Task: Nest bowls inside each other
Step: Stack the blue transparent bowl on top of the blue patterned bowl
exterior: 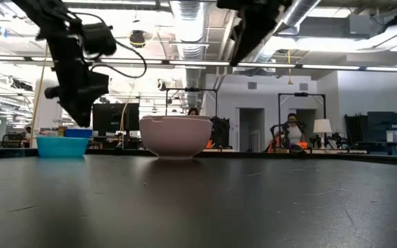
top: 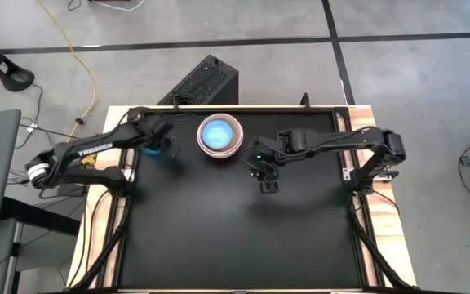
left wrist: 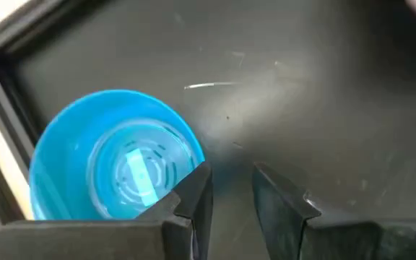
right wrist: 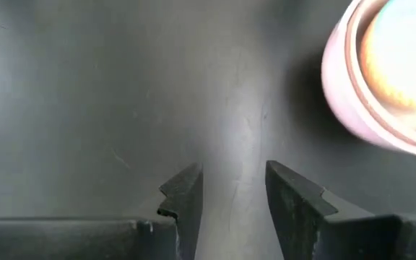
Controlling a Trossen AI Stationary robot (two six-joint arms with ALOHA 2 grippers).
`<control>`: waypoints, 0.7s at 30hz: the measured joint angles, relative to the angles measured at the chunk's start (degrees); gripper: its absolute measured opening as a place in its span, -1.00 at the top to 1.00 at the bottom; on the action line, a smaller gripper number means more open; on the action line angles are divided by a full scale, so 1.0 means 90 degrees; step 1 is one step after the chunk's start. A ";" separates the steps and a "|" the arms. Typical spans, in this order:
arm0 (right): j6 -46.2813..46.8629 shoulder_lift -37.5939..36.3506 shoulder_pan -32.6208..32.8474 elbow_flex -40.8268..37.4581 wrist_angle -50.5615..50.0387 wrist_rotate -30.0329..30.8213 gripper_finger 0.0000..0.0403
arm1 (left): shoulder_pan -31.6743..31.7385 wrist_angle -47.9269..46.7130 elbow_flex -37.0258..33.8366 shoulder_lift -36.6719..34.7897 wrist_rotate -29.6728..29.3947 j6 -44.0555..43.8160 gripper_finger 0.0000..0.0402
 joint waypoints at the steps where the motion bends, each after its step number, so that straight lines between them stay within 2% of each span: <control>1: 0.0044 -0.0067 0.0000 -0.0121 0.0038 -0.0002 0.18 | 0.0057 0.0024 0.0000 0.0097 0.0031 0.0007 0.56; 6: 0.0122 -0.0234 0.0000 -0.0496 0.0309 -0.0002 0.18 | 0.0212 0.0040 -0.0002 0.0402 -0.0179 0.0008 0.56; 15: -0.0034 -0.0232 0.0000 -0.0509 0.0565 -0.0007 0.18 | 0.0299 0.0190 -0.0010 0.0774 -0.0361 0.0049 0.56; 21: -0.0050 -0.0232 0.0000 -0.0507 0.0576 -0.0006 0.18 | 0.0299 0.0684 -0.0352 0.1089 -0.0207 0.0052 0.56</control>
